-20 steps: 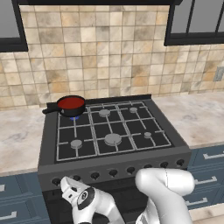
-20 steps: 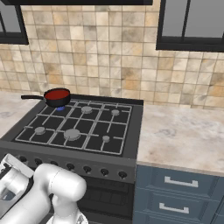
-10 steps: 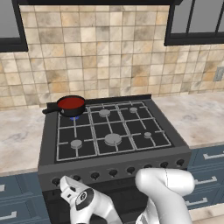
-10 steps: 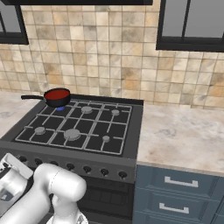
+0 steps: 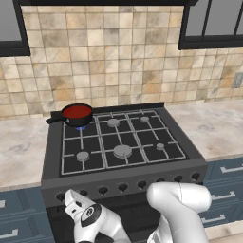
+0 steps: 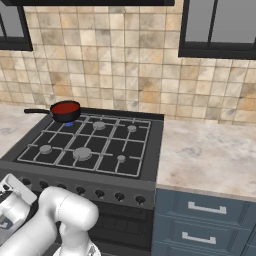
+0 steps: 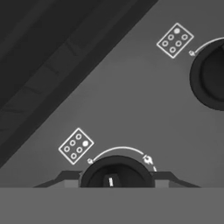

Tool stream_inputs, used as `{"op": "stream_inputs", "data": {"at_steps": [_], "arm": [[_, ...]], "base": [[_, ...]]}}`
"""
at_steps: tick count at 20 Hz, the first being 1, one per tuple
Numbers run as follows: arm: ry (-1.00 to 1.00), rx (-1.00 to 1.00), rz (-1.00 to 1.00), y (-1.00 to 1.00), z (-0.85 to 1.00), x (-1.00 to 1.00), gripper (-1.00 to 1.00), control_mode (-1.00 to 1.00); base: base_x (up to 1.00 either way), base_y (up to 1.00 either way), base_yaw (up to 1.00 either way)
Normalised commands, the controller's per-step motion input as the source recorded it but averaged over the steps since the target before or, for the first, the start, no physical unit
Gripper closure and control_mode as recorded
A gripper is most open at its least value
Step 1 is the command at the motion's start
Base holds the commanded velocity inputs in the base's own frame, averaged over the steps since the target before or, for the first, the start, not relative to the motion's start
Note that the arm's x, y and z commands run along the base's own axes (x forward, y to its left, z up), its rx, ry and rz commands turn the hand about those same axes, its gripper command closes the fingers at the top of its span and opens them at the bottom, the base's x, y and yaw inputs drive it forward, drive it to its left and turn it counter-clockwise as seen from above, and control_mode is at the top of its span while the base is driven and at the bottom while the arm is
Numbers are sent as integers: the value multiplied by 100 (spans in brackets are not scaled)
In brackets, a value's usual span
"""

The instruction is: Wait until the marinara sauce is simmered to a deep red color and then turn off the stove.

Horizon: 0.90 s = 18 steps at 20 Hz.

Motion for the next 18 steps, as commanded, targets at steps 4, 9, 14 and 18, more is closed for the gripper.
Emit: {"op": "stream_inputs", "data": {"at_steps": [4,9,14,18], "arm": [[11,37,-15,-5,0,-1,100,-100],[17,46,-5,-21,-3,-3,100,-100],[26,46,-7,-15,0,0,100,-100],[24,49,-6,-26,-1,0,100,-100]], "base": [[0,0,0],[0,0,0],[0,0,0],[0,0,0]]}}
